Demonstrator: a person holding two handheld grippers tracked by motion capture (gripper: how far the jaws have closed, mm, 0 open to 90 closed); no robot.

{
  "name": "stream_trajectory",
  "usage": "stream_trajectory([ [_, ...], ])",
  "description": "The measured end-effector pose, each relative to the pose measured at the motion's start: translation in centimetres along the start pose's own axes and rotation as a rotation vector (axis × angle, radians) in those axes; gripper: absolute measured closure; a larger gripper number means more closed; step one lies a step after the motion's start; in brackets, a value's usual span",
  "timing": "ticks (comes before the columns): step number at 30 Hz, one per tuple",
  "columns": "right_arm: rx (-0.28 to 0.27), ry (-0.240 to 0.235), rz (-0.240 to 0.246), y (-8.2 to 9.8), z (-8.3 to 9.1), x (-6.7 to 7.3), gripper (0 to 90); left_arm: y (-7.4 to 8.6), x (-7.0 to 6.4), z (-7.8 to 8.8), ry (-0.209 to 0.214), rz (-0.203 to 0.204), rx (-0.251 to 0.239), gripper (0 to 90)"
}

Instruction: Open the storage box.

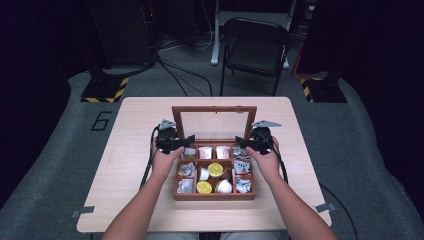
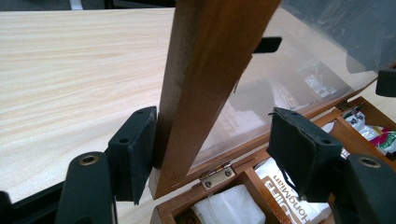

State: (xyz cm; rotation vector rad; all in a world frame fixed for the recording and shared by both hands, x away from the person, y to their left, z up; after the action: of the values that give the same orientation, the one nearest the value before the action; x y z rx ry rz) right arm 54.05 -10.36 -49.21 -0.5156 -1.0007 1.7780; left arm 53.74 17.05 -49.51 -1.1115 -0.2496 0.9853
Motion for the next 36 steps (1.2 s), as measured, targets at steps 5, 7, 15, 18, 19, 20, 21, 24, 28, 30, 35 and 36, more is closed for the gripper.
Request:
stream_trajectory([
  [5, -0.002, 0.004, 0.002, 0.0, 0.0, -0.1, 38.6, 0.1, 0.1, -0.1, -0.003, 0.002, 0.003, 33.7],
  [7, -0.002, 0.007, 0.003, 0.0, -0.1, -0.1, 38.8, 0.1, 0.1, -0.2, -0.004, -0.002, 0.008, 33.8],
  [15, -0.002, 0.009, 0.001, 0.0, -0.1, -0.1, 39.8, 0.3, 0.3, -0.4, -0.008, 0.006, 0.012, 34.6],
  [18, -0.004, 0.017, 0.001, 0.0, -0.2, -0.1, 40.0, 0.3, 0.3, -0.5, -0.013, 0.008, 0.012, 35.3],
  [19, -0.004, 0.017, 0.001, 0.0, -0.2, -0.1, 40.0, 0.3, 0.3, -0.5, -0.016, 0.009, 0.010, 35.3],
  [20, -0.005, 0.017, 0.003, 0.0, -0.3, -0.1, 40.0, 0.3, 0.3, -0.5, -0.019, 0.010, 0.009, 35.5],
  [21, -0.005, 0.019, 0.004, 0.0, -0.3, -0.1, 40.0, 0.3, 0.4, -0.5, -0.019, 0.012, 0.009, 35.5],
  [24, -0.013, 0.020, 0.015, -0.1, -0.5, -0.3, 40.9, 0.3, 0.5, -0.6, -0.019, 0.022, 0.005, 35.9],
  [28, -0.013, 0.022, 0.001, -0.1, -0.6, -0.4, 43.1, 0.3, 0.5, -0.8, -0.022, 0.024, 0.005, 36.3],
  [30, -0.013, 0.027, 0.000, -0.1, -0.6, -0.5, 43.2, 0.3, 0.5, -0.8, -0.025, 0.016, 0.004, 36.3],
  [35, -0.015, 0.036, 0.001, -0.1, -0.7, -0.6, 46.3, 0.3, 0.6, -1.0, -0.047, 0.020, 0.007, 38.2],
  [36, -0.015, 0.039, 0.002, -0.1, -0.7, -0.6, 47.0, 0.3, 0.6, -1.0, -0.054, 0.018, 0.003, 38.6],
])
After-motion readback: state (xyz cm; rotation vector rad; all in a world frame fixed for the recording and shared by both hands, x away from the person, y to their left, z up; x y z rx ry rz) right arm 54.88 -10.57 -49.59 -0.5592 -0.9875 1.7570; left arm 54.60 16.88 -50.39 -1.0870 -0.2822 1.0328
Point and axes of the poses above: each handheld gripper's, and its own axes: z roughly backward along the jaws, y roughly out of its underside, x roughly to its left, the point moved 6 cm from there along -z, roughly forward along the jaws, and after that the axes turned 6 degrees about y, right-handed, at the moved point
